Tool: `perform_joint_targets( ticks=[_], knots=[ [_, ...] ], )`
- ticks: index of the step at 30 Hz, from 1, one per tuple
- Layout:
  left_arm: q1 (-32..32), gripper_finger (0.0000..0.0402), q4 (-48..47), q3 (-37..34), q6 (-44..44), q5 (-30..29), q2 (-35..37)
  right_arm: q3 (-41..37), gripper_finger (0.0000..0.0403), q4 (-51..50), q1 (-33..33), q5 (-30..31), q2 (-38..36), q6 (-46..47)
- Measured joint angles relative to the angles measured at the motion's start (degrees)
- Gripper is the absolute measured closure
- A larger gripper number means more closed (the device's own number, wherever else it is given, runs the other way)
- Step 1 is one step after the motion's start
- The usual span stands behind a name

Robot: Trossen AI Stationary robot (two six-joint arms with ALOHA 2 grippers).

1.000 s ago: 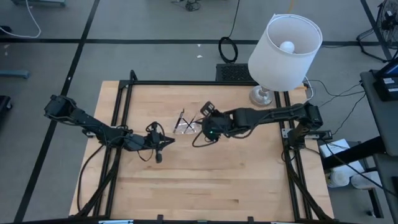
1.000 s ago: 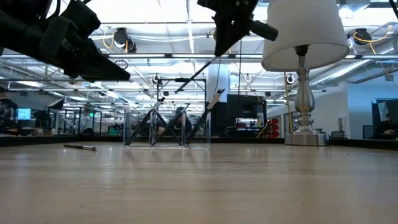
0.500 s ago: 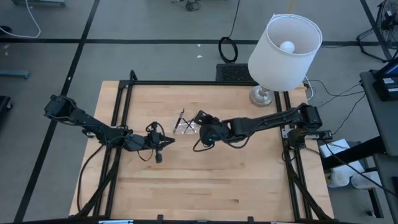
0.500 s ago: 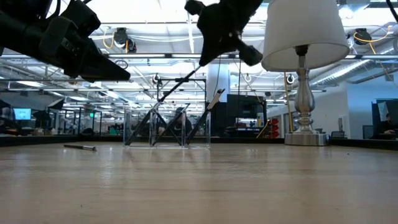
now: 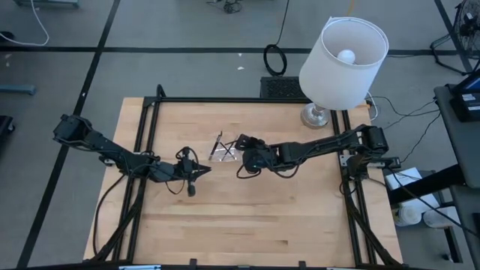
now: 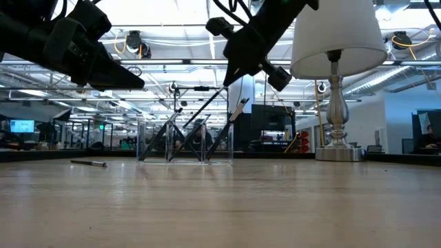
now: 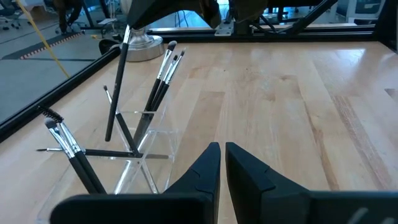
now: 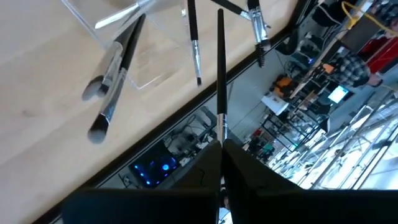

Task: Put items in baskets/containers
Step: Put the black eyeshadow brush into the transparent organizer

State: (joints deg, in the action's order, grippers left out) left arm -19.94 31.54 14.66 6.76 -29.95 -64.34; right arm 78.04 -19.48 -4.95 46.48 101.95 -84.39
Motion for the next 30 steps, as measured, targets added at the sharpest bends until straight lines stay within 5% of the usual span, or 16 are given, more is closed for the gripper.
perform_joint_targets(
  ticks=[30],
  knots=[
    [0.07, 0.0366, -0.09, 0.00, -0.22, -0.07, 0.00, 0.07, 0.0403, 8.54, 2.31, -5.71, 7.84, -18.62]
  ],
)
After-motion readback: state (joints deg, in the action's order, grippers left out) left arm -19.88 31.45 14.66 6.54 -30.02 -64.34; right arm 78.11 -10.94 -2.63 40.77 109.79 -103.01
